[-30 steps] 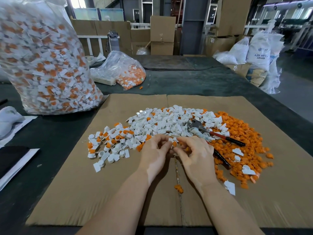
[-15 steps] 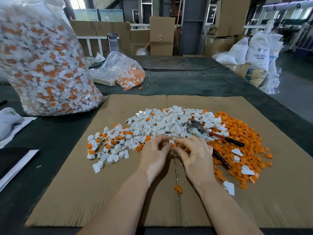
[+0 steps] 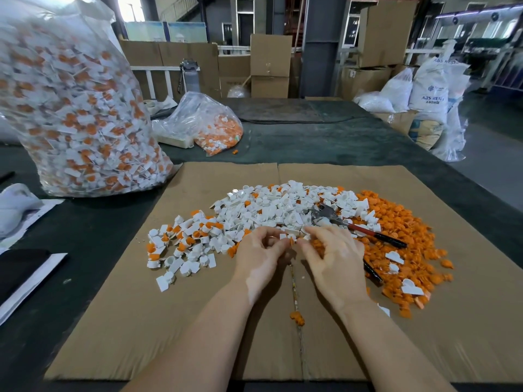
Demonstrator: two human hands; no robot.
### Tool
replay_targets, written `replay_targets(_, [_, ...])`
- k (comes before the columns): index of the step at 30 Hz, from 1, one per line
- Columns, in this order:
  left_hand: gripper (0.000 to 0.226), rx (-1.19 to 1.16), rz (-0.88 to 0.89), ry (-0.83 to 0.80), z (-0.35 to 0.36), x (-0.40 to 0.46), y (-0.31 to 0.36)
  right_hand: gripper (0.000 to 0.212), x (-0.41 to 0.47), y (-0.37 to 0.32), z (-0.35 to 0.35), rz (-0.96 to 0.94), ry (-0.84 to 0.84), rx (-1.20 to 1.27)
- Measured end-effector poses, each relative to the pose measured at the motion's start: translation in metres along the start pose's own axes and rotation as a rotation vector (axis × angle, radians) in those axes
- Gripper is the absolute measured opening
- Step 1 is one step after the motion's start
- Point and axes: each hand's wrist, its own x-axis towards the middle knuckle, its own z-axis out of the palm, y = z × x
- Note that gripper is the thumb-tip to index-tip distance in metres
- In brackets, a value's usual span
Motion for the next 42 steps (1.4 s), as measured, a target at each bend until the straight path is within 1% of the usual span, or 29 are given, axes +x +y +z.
replay_targets(2, [0.006,-0.07,-0.049,-0.003,0.0,0.001,0.002,0.034,0.009,0.006,-0.007,0.097,-0.015,-0.121])
replay_targets(4, [0.005,-0.09,-0.074,0.0,0.001,0.002,0.004,0.044,0.02,0.017,-0.015,0.218,-0.094,-0.304])
replay_targets(7, [0.002,-0.1,-0.085,0.014,0.002,0.004,0.005,0.055,0.034,0.031,-0.025,0.404,-0.358,-0.483])
replay_targets(9, [0.004,-0.099,-0.092,0.013,0.003,0.005,0.005,0.057,0.04,0.035,-0.026,0.449,-0.503,-0.536])
replay_targets(10, [0.004,-0.099,-0.096,0.012,0.003,0.006,0.005,0.057,0.042,0.036,-0.026,0.446,-0.539,-0.557])
replay_targets(13, [0.002,-0.098,-0.107,0.015,0.002,0.008,0.006,0.055,0.046,0.037,-0.025,0.409,-0.536,-0.607])
replay_targets(18, [0.007,-0.145,-0.135,0.037,0.002,0.008,0.01,0.062,0.048,0.033,-0.031,0.373,-0.415,-0.603])
replay_targets(20, [0.009,-0.186,-0.154,0.05,0.002,0.009,0.013,0.048,0.048,0.027,-0.035,0.336,-0.362,-0.555])
replay_targets(22, [0.011,-0.254,-0.175,0.064,0.003,0.009,0.017,0.031,0.049,0.018,-0.04,0.284,-0.324,-0.42])
replay_targets(23, [0.011,-0.288,-0.181,0.068,0.003,0.009,0.019,0.027,0.049,0.014,-0.042,0.266,-0.339,-0.339])
replay_targets(26, [0.009,-0.323,-0.199,0.077,0.0,0.013,0.024,0.023,0.05,0.0,-0.048,0.276,-0.518,-0.051])
replay_targets(28, [0.006,-0.35,-0.22,0.094,-0.002,0.016,0.026,0.024,0.049,-0.008,-0.052,0.327,-0.648,0.176])
replay_targets(30, [0.006,-0.371,-0.254,0.117,-0.004,0.017,0.029,0.025,0.047,-0.013,-0.054,0.399,-0.74,0.301])
replay_targets(34, [0.005,-0.408,-0.285,0.159,-0.006,0.016,0.031,0.019,0.046,-0.019,-0.053,0.501,-0.849,0.413])
replay_targets(40, [0.006,-0.418,-0.299,0.201,-0.004,0.017,0.033,0.017,0.043,-0.022,-0.057,0.482,-0.921,0.391])
replay_targets(42, [0.014,-0.434,-0.307,0.219,-0.004,0.018,0.034,0.016,0.043,-0.024,-0.058,0.45,-0.959,0.362])
